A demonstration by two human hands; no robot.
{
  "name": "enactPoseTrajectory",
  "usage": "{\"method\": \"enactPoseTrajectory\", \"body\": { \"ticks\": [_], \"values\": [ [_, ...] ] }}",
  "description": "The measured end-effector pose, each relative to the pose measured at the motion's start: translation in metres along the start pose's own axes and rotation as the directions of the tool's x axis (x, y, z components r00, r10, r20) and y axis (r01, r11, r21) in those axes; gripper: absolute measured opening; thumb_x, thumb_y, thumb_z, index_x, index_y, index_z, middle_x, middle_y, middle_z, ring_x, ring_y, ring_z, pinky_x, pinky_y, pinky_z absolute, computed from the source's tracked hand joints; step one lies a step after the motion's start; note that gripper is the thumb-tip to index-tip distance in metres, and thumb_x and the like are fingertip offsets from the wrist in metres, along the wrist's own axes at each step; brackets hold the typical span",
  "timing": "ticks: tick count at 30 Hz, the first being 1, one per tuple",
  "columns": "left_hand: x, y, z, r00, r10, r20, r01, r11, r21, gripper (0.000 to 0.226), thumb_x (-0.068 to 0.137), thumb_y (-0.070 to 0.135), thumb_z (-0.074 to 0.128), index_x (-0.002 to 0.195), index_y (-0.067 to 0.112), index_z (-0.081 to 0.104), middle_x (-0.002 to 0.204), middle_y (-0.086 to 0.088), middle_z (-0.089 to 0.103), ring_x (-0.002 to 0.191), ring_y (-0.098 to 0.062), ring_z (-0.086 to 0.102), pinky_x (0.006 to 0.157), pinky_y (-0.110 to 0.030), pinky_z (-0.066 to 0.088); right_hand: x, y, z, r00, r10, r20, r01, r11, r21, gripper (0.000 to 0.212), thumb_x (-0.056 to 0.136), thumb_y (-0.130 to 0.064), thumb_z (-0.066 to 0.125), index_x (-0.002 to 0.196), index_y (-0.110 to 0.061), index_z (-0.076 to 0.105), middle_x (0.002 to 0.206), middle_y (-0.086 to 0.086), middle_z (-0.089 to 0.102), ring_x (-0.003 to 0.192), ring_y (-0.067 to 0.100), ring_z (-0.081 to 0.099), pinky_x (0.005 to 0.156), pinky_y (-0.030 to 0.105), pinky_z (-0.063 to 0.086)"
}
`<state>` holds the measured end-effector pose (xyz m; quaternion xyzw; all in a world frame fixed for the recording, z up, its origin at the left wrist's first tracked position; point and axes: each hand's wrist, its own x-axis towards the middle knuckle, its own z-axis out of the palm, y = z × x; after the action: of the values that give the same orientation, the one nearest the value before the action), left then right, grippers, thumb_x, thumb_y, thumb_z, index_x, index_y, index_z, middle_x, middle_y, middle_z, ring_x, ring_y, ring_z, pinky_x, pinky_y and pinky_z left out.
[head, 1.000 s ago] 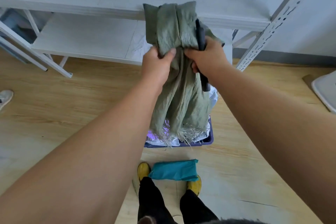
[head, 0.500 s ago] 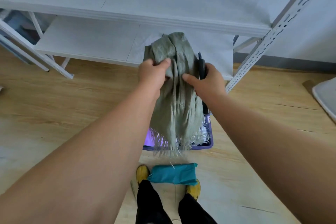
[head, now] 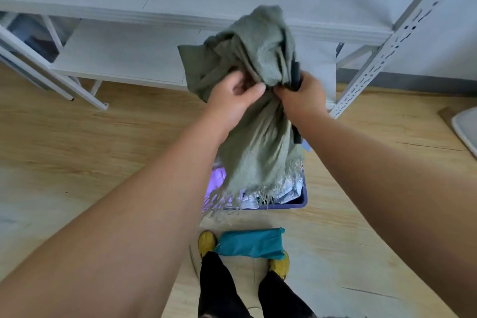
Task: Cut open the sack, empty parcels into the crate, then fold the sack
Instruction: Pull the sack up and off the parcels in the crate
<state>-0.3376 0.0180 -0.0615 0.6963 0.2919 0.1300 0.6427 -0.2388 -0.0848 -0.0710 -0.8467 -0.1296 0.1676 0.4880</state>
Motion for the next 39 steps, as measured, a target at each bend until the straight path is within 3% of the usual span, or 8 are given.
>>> {"method": "enactPoseTrajectory", "body": {
  "ticks": [10,13,17,20,24,32,35,39],
  "values": [
    [0.003,-0.002,-0.001,0.999,-0.024,0.046,0.025,1.0,-0.018,0.037,0.092,0.017,0.061,0.128,0.02,0.056,0.127,0.006,0.061,0.118,-0.01,0.057,0.108,-0.04,0.043,0.007,-0.014,0.003,1.0,-0.002,0.013,0.002,0.998,-0.056,0.022,0.082,-0.019,0.066,0.102,-0.011,0.064,0.097,0.008,0.069,0.095,0.029,0.064,0.08,0.035,0.052],
    [0.003,0.0,-0.002,0.999,0.006,-0.038,-0.009,0.998,-0.07,0.051,0.088,0.019,0.064,0.137,0.021,0.049,0.133,0.008,0.057,0.121,-0.008,0.054,0.108,-0.037,0.041,0.01,-0.024,0.005,0.998,-0.027,-0.052,0.033,0.994,0.106,0.017,0.08,-0.018,0.067,0.096,-0.016,0.062,0.088,0.002,0.067,0.088,0.024,0.065,0.077,0.033,0.053],
    [-0.002,0.003,-0.001,1.0,0.003,0.02,-0.003,1.0,-0.023,0.052,0.091,0.009,0.062,0.14,0.016,0.046,0.121,0.014,0.051,0.112,0.0,0.05,0.106,-0.028,0.04,0.006,-0.019,0.009,0.999,0.049,0.004,-0.049,0.999,0.012,0.019,0.079,-0.021,0.068,0.098,-0.018,0.065,0.093,0.005,0.068,0.089,0.028,0.064,0.078,0.037,0.053],
    [-0.003,0.001,-0.006,0.997,0.026,-0.066,-0.028,0.999,-0.033,0.06,0.08,0.022,0.072,0.136,0.02,0.05,0.13,0.009,0.059,0.117,-0.007,0.058,0.106,-0.037,0.044,0.013,-0.034,0.011,1.0,-0.014,-0.015,0.016,0.987,0.16,0.012,0.072,-0.024,0.069,0.081,-0.024,0.062,0.078,0.001,0.066,0.081,0.031,0.066,0.074,0.04,0.055],
    [-0.006,-0.011,-0.006,0.993,-0.032,-0.11,0.041,0.995,0.088,0.065,0.072,0.034,0.077,0.131,0.019,0.054,0.123,0.005,0.065,0.111,-0.011,0.062,0.1,-0.04,0.049,0.009,-0.035,0.013,0.995,0.022,0.101,-0.022,1.0,0.004,0.012,0.076,-0.022,0.071,0.073,-0.02,0.059,0.07,0.001,0.06,0.074,0.026,0.062,0.07,0.037,0.052],
    [-0.019,-0.031,0.002,0.981,0.011,-0.196,0.024,0.984,0.178,0.07,0.069,0.03,0.083,0.13,0.019,0.051,0.124,0.002,0.063,0.114,-0.012,0.058,0.099,-0.03,0.047,-0.004,-0.057,0.005,0.961,0.109,0.254,-0.217,0.865,0.452,0.023,0.086,-0.011,0.069,0.071,-0.01,0.052,0.034,-0.002,0.041,0.029,0.014,0.035,0.04,0.021,0.036],
    [-0.015,-0.031,0.005,0.965,-0.088,-0.246,0.109,0.991,0.073,0.043,0.082,0.018,0.073,0.122,0.011,0.06,0.114,-0.003,0.067,0.11,-0.021,0.061,0.097,-0.033,0.048,-0.007,-0.056,0.005,0.965,0.059,0.255,-0.165,0.893,0.418,0.021,0.085,-0.016,0.071,0.075,-0.01,0.053,0.04,0.0,0.046,0.032,0.014,0.04,0.042,0.023,0.039],
    [-0.008,-0.031,0.001,0.908,-0.255,-0.331,0.221,0.966,-0.137,0.038,0.085,0.013,0.069,0.122,0.009,0.062,0.109,-0.004,0.067,0.104,-0.022,0.062,0.09,-0.032,0.048,-0.017,-0.043,0.004,0.984,-0.092,0.151,0.091,0.996,0.017,0.042,0.076,-0.042,0.077,0.104,-0.017,0.06,0.083,-0.004,0.064,0.065,0.014,0.061,0.061,0.028,0.051]
  ]
}}
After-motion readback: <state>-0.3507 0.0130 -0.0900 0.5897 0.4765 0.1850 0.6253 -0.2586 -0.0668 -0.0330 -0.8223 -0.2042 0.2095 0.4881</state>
